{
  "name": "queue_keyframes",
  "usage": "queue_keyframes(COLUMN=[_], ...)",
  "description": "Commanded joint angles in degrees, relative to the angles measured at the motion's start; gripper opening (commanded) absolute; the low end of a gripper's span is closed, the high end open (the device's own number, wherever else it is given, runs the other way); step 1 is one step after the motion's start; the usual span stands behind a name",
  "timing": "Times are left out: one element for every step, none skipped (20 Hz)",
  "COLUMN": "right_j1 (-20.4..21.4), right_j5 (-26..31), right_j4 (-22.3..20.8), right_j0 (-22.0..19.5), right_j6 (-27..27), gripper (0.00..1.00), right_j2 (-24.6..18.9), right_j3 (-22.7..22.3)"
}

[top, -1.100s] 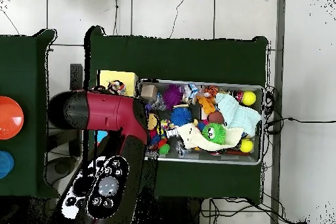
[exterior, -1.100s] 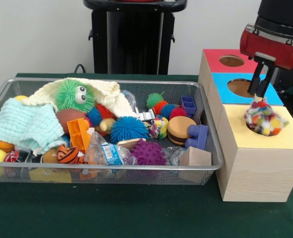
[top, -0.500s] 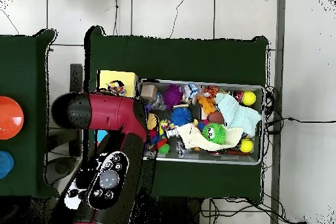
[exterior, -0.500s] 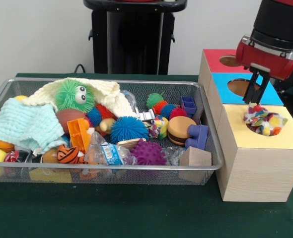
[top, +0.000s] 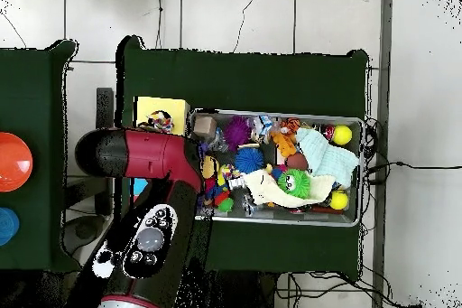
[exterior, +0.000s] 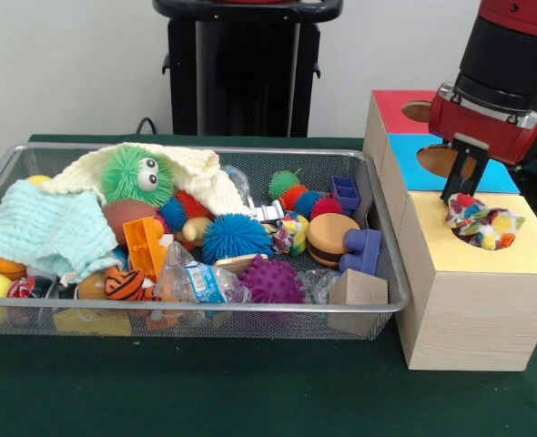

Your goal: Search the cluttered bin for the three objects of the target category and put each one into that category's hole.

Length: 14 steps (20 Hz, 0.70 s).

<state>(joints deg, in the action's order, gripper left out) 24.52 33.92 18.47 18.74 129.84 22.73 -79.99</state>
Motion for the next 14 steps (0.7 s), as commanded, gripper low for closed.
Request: queue_keyframes(right_j1=[-3.8,-4.0,-3.8,-3.8,-3.8,-3.9,-4.0,-4.2,-4.4,-4.7,-5.0,-5.2,-5.2,-5.3], right_j5=[-5.2,-4.4,-3.7,-3.0,-2.4,-1.8,-1.2,-0.7,-0.2,0.5,1.1,1.6,1.7,1.7], right_j4=[3.3,3.6,3.9,4.1,4.3,4.5,4.6,4.8,4.9,5.0,5.0,5.1,5.0,5.0], right_j0=[-0.8,-0.4,0.0,0.4,0.7,0.8,1.0,0.9,0.6,0.5,0.3,0.2,0.1,-0.1], right_j6=[12.9,13.3,13.7,14.1,14.3,14.4,14.5,14.5,14.3,14.3,14.2,14.2,14.0,13.8], gripper=[0.00,0.00,0.00,0.00,0.00,0.00,0.00,0.00,0.00,0.00,0.00,0.00,0.00,0.00], right_j2=[-5.9,-5.4,-4.9,-4.5,-4.1,-3.8,-3.5,-3.5,-3.5,-3.4,-3.4,-3.4,-3.4,-3.4], right_j3=[-0.3,0.2,0.3,0.7,0.9,1.6,2.2,2.9,3.6,4.3,5.1,5.6,5.8,5.9])
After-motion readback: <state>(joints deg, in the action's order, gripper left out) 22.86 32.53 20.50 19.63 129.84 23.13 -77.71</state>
